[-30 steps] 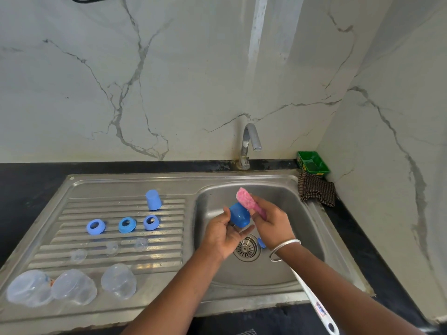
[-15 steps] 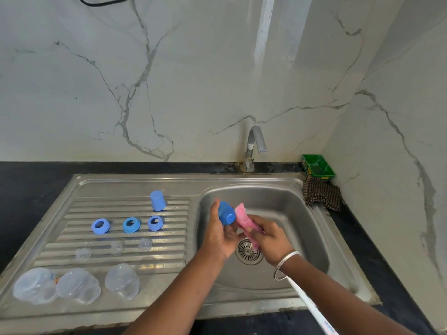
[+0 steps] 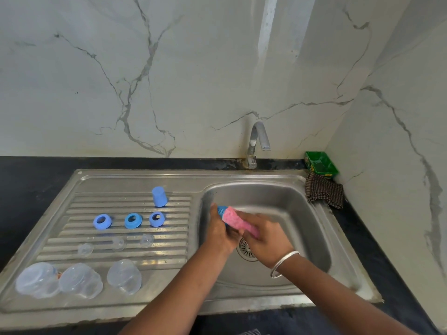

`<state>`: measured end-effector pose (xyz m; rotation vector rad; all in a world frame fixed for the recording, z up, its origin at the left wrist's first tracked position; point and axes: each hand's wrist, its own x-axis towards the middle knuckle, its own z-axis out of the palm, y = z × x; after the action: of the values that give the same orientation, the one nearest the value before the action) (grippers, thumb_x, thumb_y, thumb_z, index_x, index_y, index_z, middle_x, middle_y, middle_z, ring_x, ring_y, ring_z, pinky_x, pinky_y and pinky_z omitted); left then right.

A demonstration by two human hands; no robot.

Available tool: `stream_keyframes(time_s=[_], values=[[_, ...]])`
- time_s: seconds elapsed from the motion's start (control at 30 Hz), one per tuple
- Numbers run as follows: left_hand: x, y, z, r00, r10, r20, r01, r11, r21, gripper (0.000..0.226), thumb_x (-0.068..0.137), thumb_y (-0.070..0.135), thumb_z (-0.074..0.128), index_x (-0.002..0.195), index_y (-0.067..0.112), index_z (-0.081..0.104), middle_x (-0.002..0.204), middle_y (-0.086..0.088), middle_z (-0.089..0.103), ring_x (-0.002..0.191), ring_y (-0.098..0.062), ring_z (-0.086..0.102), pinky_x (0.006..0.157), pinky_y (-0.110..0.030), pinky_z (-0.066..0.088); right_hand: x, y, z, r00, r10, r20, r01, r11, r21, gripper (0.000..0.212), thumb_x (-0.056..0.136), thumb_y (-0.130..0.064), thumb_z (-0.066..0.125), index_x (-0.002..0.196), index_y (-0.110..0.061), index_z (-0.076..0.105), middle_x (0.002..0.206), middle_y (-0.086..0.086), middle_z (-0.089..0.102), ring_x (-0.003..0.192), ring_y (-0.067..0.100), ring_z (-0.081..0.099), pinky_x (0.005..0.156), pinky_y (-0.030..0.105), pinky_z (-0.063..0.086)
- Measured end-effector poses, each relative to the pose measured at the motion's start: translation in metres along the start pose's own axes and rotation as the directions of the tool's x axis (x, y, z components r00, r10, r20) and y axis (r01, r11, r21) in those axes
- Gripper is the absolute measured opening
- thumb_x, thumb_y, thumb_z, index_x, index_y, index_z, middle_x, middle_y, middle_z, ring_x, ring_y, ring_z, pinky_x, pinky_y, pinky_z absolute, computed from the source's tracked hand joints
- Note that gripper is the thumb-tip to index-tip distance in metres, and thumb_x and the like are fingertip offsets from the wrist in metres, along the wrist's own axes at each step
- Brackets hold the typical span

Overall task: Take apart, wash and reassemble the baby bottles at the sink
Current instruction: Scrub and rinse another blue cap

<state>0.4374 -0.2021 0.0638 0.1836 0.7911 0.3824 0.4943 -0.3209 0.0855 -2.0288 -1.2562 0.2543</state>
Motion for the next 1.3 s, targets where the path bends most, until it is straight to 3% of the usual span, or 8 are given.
stream_keyframes(time_s=[0.13,0.3,0.6,0.77,0.87,0.93,1.07,1.3], values=[[0.004,-0.006,0.0,0.999,-0.024,0.049,0.024,1.0,0.003,0.059,0.095,0.065,0.042,0.084,0.009,0.057,0.073,-0.011,0.058,0.067,-0.022,0.061,0.056,-0.027,0.055,0.003,0.004,-0.002,0.99,-0.141,0.03,0.144,0.951,-0.275,0.053,0.085,-0.034,0.051,0.137,-0.048,0.046,0.098,-0.01,0.054,0.074,0.02,0.062,0.058,0.032,0.052],[0.0,0.004,0.003,0.991,-0.117,0.059,0.116,0.993,0.032,0.084,0.091,0.071,0.042,0.111,-0.01,0.057,0.105,-0.024,0.064,0.092,-0.034,0.063,0.068,-0.047,0.051,-0.008,0.023,-0.012,0.972,-0.228,0.062,0.234,0.886,-0.399,0.051,0.084,-0.034,0.051,0.133,-0.045,0.052,0.094,-0.01,0.052,0.062,0.021,0.059,0.043,0.032,0.049],[0.0,0.009,-0.005,0.993,0.113,-0.011,-0.107,0.965,0.24,0.029,0.089,0.028,0.073,0.107,0.01,0.058,0.095,-0.012,0.064,0.08,-0.021,0.066,0.063,-0.039,0.06,0.003,0.027,-0.015,0.99,0.013,-0.143,-0.03,0.993,-0.114,0.043,0.089,-0.028,0.061,0.131,-0.036,0.056,0.099,-0.006,0.065,0.089,0.022,0.065,0.074,0.037,0.054],[0.003,0.004,-0.034,0.948,0.289,0.133,-0.31,0.74,0.597,0.05,0.069,0.011,0.089,0.109,0.017,0.06,0.106,-0.008,0.062,0.083,-0.014,0.064,0.067,-0.029,0.057,0.016,0.028,-0.033,0.989,0.119,-0.093,-0.126,0.99,-0.07,0.029,0.087,-0.024,0.069,0.114,-0.021,0.06,0.081,-0.01,0.065,0.076,0.021,0.063,0.068,0.033,0.05],[0.002,0.004,-0.042,0.877,0.42,0.234,-0.45,0.547,0.705,0.074,0.043,0.032,0.098,0.103,0.019,0.057,0.101,-0.009,0.066,0.073,-0.016,0.062,0.06,-0.032,0.052,0.023,0.028,-0.045,0.993,0.118,0.0,-0.117,0.985,-0.127,0.027,0.082,-0.033,0.072,0.104,-0.026,0.059,0.079,-0.014,0.064,0.073,0.016,0.063,0.066,0.032,0.051],[0.002,0.006,-0.045,0.845,0.422,0.33,-0.512,0.456,0.728,0.064,0.049,0.035,0.099,0.098,0.019,0.06,0.091,-0.008,0.067,0.068,-0.014,0.06,0.058,-0.032,0.049,0.028,0.028,-0.051,0.991,0.086,0.099,-0.064,0.976,-0.206,0.026,0.077,-0.037,0.068,0.102,-0.03,0.062,0.082,-0.011,0.068,0.077,0.017,0.065,0.068,0.033,0.053],[-0.006,0.011,-0.04,0.877,0.331,0.347,-0.479,0.569,0.668,0.032,0.079,0.008,0.081,0.107,0.016,0.069,0.088,0.001,0.069,0.07,-0.007,0.063,0.059,-0.026,0.051,0.035,0.023,-0.06,0.965,-0.024,0.262,0.107,0.946,-0.306,0.041,0.068,-0.034,0.053,0.106,-0.033,0.067,0.09,-0.01,0.069,0.084,0.017,0.066,0.074,0.034,0.054],[-0.019,0.017,-0.037,0.924,0.189,0.333,-0.373,0.64,0.672,0.047,0.075,0.041,0.072,0.117,0.022,0.069,0.092,0.002,0.073,0.079,-0.012,0.067,0.066,-0.025,0.051,0.043,0.011,-0.062,0.925,-0.228,0.304,0.365,0.756,-0.543,0.045,0.074,-0.023,0.062,0.114,-0.043,0.066,0.1,-0.009,0.058,0.072,0.019,0.063,0.055,0.029,0.05]])
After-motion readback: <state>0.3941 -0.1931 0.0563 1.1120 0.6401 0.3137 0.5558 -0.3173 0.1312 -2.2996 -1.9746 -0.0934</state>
